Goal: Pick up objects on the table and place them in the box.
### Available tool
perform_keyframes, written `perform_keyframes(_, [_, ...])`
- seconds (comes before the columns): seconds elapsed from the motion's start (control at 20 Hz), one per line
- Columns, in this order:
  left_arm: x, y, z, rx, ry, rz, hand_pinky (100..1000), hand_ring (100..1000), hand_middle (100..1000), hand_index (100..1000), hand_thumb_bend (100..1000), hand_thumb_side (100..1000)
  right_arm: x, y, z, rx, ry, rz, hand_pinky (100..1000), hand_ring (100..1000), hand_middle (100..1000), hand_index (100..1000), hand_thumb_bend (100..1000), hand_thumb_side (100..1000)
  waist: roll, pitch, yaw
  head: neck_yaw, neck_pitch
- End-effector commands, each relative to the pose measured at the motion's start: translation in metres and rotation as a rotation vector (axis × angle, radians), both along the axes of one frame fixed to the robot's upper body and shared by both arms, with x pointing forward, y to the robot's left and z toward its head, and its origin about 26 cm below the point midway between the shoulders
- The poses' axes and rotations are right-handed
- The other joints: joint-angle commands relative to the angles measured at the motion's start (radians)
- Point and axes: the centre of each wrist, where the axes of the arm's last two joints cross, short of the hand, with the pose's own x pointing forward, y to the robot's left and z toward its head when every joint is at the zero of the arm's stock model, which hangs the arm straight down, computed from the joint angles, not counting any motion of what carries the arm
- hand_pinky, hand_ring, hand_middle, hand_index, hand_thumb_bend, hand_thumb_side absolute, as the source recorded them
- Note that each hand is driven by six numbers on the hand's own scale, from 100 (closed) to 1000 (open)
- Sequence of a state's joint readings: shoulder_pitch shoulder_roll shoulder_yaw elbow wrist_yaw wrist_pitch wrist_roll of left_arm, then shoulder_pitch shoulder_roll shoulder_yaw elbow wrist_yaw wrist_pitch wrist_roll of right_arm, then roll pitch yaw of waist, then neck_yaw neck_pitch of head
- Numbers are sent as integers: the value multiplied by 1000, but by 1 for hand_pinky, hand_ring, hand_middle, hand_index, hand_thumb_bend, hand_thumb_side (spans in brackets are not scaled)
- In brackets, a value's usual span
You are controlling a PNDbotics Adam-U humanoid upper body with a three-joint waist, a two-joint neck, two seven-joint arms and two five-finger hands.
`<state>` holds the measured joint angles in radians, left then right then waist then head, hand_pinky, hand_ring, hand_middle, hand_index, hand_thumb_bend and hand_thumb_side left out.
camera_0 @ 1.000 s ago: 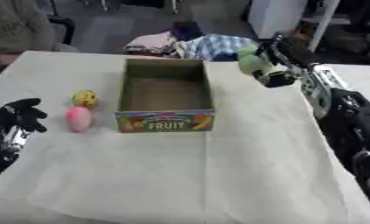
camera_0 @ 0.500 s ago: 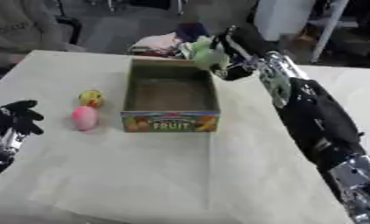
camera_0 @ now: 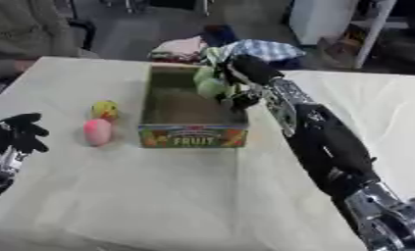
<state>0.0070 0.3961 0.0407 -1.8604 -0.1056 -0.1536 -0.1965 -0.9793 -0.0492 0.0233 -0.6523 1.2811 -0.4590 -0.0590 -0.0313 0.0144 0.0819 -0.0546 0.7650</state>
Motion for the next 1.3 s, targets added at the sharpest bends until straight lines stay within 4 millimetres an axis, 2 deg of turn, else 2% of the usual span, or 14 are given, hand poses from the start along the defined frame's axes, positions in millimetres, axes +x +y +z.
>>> perform_keyframes(0.05, [2,2,9,17,-25,-9,1000,556,619,849,218,761,4,-9,14,3,-43,15,691,704,804,968,136,632,7,-7,-5,3,5])
perform_keyframes(0.1, [2,3,9,18,-25,-7,1000,556,619,849,218,762,4,-12,15,7,-42,21,709,730,848,986,122,673,6,-7,-8,5,5])
perform_keyframes(0.25, [2,5,9,24,-23,1,1000,555,619,848,218,763,5,-23,25,13,-38,33,727,752,888,998,105,723,5,-6,-15,11,5])
perform_keyframes(0.7, [8,18,14,74,-28,15,1000,556,620,848,226,748,0,-62,61,101,-84,45,716,727,867,984,100,618,5,-3,-35,29,5])
perform_keyframes(0.9, [13,39,26,171,-38,37,996,563,627,845,252,710,-7,-90,74,141,-105,49,709,704,834,976,100,561,6,-4,-47,41,5])
perform_keyframes(1.05, [20,61,36,292,-32,58,964,573,636,842,294,667,-16,-111,85,174,-118,58,703,688,810,972,100,538,6,-5,-62,51,5])
perform_keyframes(1.3, [38,96,52,555,-2,60,909,581,649,837,357,572,-33,-133,99,210,-125,74,701,682,796,971,100,520,3,-6,-87,67,5])
